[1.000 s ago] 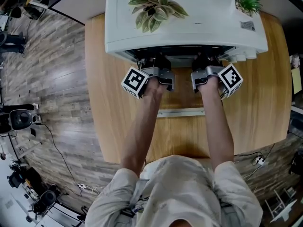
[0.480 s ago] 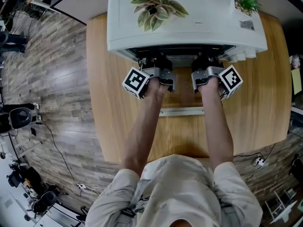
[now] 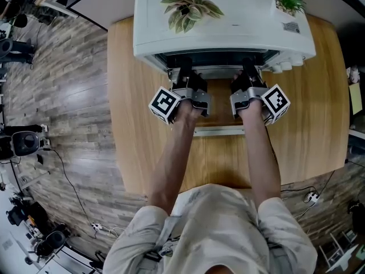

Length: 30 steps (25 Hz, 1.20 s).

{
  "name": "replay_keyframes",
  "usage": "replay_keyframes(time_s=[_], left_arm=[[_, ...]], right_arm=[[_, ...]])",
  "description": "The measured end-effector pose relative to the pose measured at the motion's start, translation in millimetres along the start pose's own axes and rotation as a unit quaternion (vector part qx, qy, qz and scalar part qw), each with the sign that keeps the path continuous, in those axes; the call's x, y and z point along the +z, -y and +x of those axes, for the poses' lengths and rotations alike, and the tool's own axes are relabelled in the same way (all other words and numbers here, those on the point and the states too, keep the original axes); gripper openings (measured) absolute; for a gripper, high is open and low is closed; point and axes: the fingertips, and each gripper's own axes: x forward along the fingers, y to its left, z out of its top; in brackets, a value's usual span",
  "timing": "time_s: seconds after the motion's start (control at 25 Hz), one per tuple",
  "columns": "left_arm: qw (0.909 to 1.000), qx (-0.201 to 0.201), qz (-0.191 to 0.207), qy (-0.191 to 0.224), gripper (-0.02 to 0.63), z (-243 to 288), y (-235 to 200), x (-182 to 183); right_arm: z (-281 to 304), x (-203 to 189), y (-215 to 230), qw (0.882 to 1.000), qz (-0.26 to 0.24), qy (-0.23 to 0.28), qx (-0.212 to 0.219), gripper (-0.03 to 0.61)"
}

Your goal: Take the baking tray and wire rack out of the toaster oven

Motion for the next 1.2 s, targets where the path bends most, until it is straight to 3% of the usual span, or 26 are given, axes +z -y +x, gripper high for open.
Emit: replay_keyframes(time_s=[1.2], left_arm=[[0.9995, 0.024, -0.020, 0.008, 0.018, -103, -5, -36]], right_arm=[[-99, -28, 15, 1.000, 0.016, -0.026, -0.005, 0.037]])
